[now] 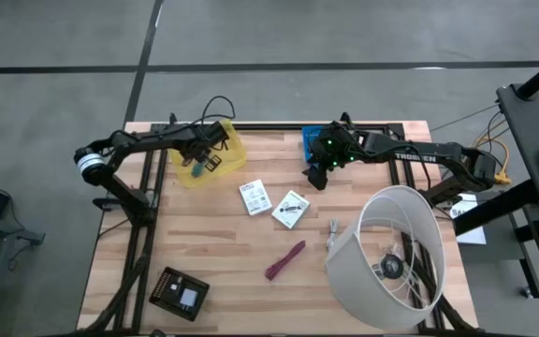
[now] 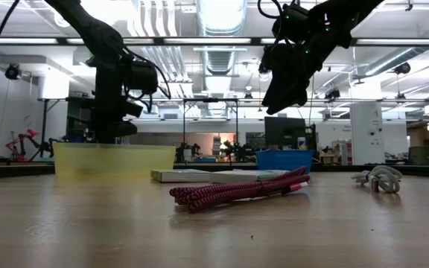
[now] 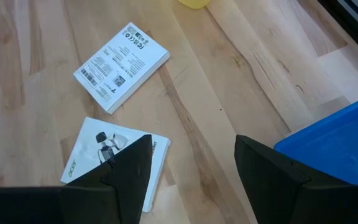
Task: Pick and place items into bin
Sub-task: Put the dark blue charger cable into the yellow bin, then put the pink charger cable into the yellow bin
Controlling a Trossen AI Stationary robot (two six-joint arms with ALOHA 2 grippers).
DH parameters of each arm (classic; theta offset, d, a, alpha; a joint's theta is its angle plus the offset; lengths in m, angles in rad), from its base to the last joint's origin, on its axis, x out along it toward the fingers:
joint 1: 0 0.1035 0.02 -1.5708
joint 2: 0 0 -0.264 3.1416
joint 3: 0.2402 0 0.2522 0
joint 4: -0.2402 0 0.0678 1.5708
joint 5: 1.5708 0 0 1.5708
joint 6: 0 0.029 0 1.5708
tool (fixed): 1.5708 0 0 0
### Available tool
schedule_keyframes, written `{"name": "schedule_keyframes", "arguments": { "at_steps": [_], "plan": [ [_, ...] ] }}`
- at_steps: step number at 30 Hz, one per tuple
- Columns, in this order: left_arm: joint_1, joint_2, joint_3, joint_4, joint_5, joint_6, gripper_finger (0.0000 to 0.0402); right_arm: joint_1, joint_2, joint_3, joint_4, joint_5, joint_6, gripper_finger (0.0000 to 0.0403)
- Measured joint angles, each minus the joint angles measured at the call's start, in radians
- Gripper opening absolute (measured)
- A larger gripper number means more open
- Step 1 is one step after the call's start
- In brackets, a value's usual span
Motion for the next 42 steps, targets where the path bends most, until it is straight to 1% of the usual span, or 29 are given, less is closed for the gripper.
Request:
{"name": "schedule_keyframes", "arguments": {
  "at_steps": [6, 9, 13, 15, 17, 18, 20, 22, 23, 24, 26, 29, 31, 35, 39, 42],
  "plan": [
    [0.000, 0.000, 0.002, -0.006, 0.003, 0.000, 0.0113, 0.000, 0.000, 0.000, 0.000, 0.000, -0.001, 0.0215],
    [0.000, -0.004, 0.020, -0.005, 0.062, -0.001, 0.0139, 0.000, 0.000, 0.000, 0.000, 0.000, -0.004, 0.0215],
    [-0.007, -0.036, 0.055, 0.005, 0.226, -0.001, 0.0157, 0.000, 0.000, 0.000, -0.001, 0.000, -0.003, 0.0215],
    [-0.017, -0.053, 0.075, 0.004, 0.289, -0.001, 0.0159, 0.000, 0.000, 0.000, -0.002, 0.000, -0.003, 0.0215],
    [-0.034, -0.077, 0.094, 0.040, 0.360, 0.001, 0.0159, 0.000, 0.000, 0.000, -0.002, 0.000, -0.004, 0.0215],
    [-0.045, -0.094, 0.100, 0.078, 0.410, 0.003, 0.0159, 0.000, 0.000, 0.000, -0.002, 0.000, -0.004, 0.0215],
    [-0.073, -0.126, 0.101, 0.181, 0.552, 0.003, 0.0159, 0.000, 0.000, 0.000, -0.002, 0.000, -0.009, 0.0215],
    [-0.113, -0.159, 0.098, 0.330, 0.703, 0.000, 0.0159, 0.000, 0.000, 0.000, -0.002, 0.000, -0.022, 0.0215],
    [-0.138, -0.174, 0.097, 0.390, 0.756, -0.001, 0.0159, 0.000, 0.000, 0.000, -0.003, 0.000, -0.025, 0.0215],
    [-0.172, -0.185, 0.097, 0.446, 0.783, -0.002, 0.0159, 0.000, 0.000, 0.000, -0.003, 0.000, -0.026, 0.0215],
    [-0.242, -0.193, 0.108, 0.512, 0.774, -0.001, 0.0160, 0.000, 0.000, 0.000, -0.004, -0.007, -0.022, 0.0215],
    [-0.349, -0.192, 0.121, 0.558, 0.738, -0.006, 0.0160, 0.000, 0.000, 0.000, -0.004, -0.015, -0.034, 0.0215],
    [-0.417, -0.185, 0.134, 0.584, 0.701, -0.037, 0.0160, 0.000, 0.000, 0.000, -0.004, -0.015, -0.046, 0.0215],
    [-0.541, -0.145, 0.141, 0.593, 0.626, -0.168, 0.0160, 0.000, 0.000, 0.000, -0.004, -0.015, -0.082, 0.0215],
    [-0.657, -0.089, 0.141, 0.608, 0.613, -0.303, 0.0160, 0.000, 0.000, 0.000, -0.005, -0.013, -0.126, 0.0215],
    [-0.740, -0.028, 0.141, 0.630, 0.575, -0.382, 0.0160, 0.000, 0.000, 0.000, -0.005, -0.011, -0.154, 0.0215]
  ]
}}
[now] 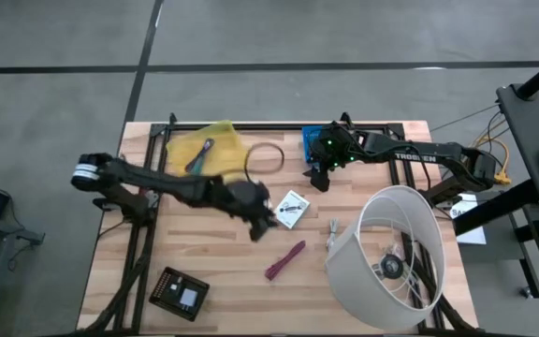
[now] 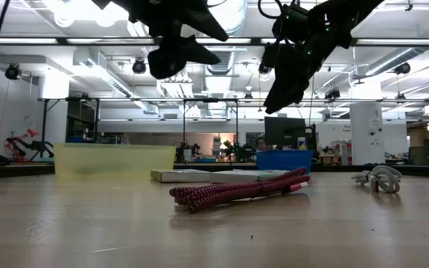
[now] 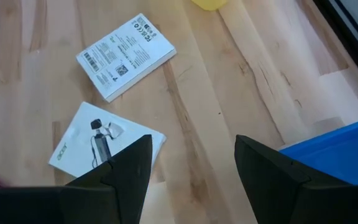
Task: Pick and place items into bin
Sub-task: Put the pink charger cable into the yellow bin
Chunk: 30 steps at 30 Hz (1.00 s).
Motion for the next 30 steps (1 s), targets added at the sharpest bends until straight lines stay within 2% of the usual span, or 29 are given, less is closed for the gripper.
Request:
{"name": "schedule_keyframes", "arguments": {
  "at_steps": [7, 15, 21, 30],
  "plan": [
    [-0.133, 0.168, 0.056, 0.079, -0.031, -0.131, 0.0160, 0.000, 0.000, 0.000, 0.001, 0.000, -0.019, 0.0215],
    [-0.181, 0.365, 0.179, 0.073, -0.052, -0.144, 0.0160, 0.000, 0.000, 0.000, 0.001, 0.000, -0.014, 0.0215],
    [-0.179, 0.423, 0.194, 0.071, -0.055, -0.148, 0.0160, 0.000, 0.000, 0.000, 0.001, 0.001, -0.015, 0.0215],
    [-0.179, 0.473, 0.169, 0.071, -0.054, -0.250, 0.0160, 0.001, 0.000, 0.000, 0.001, 0.000, -0.005, 0.0215]
  ]
}}
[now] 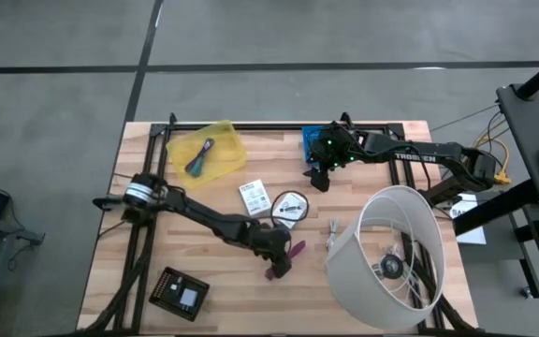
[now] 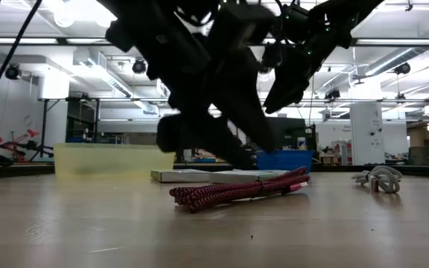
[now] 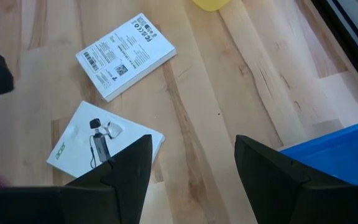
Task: Pick and place items into bin
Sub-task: Put the pink charger cable into the yellow bin
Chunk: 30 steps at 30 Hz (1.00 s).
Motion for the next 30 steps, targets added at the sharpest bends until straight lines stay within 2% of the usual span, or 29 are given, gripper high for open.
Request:
{"name": "schedule_keyframes", "arguments": {
  "at_steps": [17, 20, 28, 30],
  "plan": [
    [0.000, 0.100, 0.013, 0.014, -0.002, -0.104, 0.0156, -0.001, 0.000, 0.000, 0.004, 0.000, -0.003, 0.0215],
    [0.000, 0.102, 0.012, 0.003, 0.003, -0.102, 0.0133, -0.001, 0.000, 0.000, 0.003, 0.000, -0.003, 0.0215],
    [0.003, 0.104, 0.001, -0.007, 0.020, -0.107, 0.0024, -0.001, 0.000, 0.000, 0.005, 0.000, -0.003, 0.0215],
    [0.003, 0.104, 0.000, -0.006, 0.024, -0.107, 0.0011, -0.001, 0.000, 0.000, 0.005, 0.000, -0.003, 0.0215]
  ]
}}
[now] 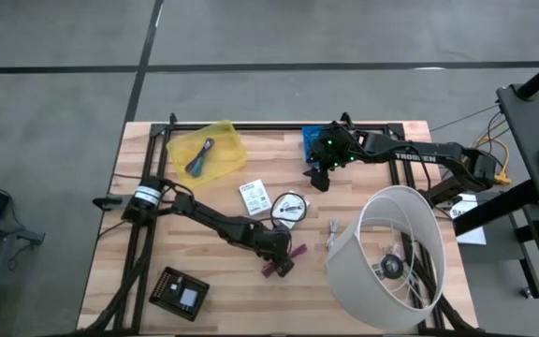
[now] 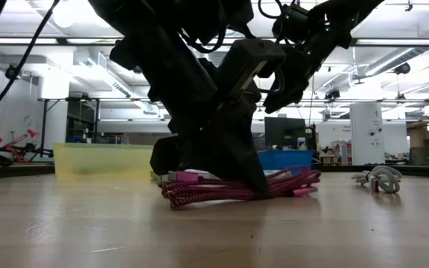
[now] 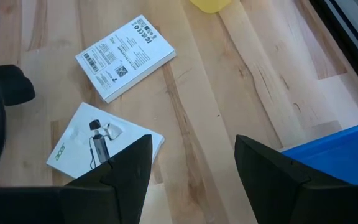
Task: Pick and place items into bin
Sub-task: Put the pink charger cable into the yellow bin
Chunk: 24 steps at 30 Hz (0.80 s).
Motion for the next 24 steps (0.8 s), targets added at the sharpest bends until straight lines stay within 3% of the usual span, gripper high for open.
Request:
{"name": "schedule_keyframes", "arguments": {
  "at_steps": [7, 14, 24],
  "plan": [
    [0.000, -0.022, 0.004, -0.023, 0.006, 0.023, 0.0011, 0.000, 0.000, 0.000, 0.002, 0.000, 0.000, 0.0215],
    [-0.007, -0.166, 0.000, -0.172, -0.026, 0.211, 0.0011, 0.001, 0.000, 0.000, 0.000, 0.000, 0.003, 0.0215],
    [0.034, -0.475, -0.007, -0.528, -0.308, 0.295, 0.0010, 0.001, 0.000, 0.000, -0.003, 0.000, 0.008, 0.0215]
  ]
}}
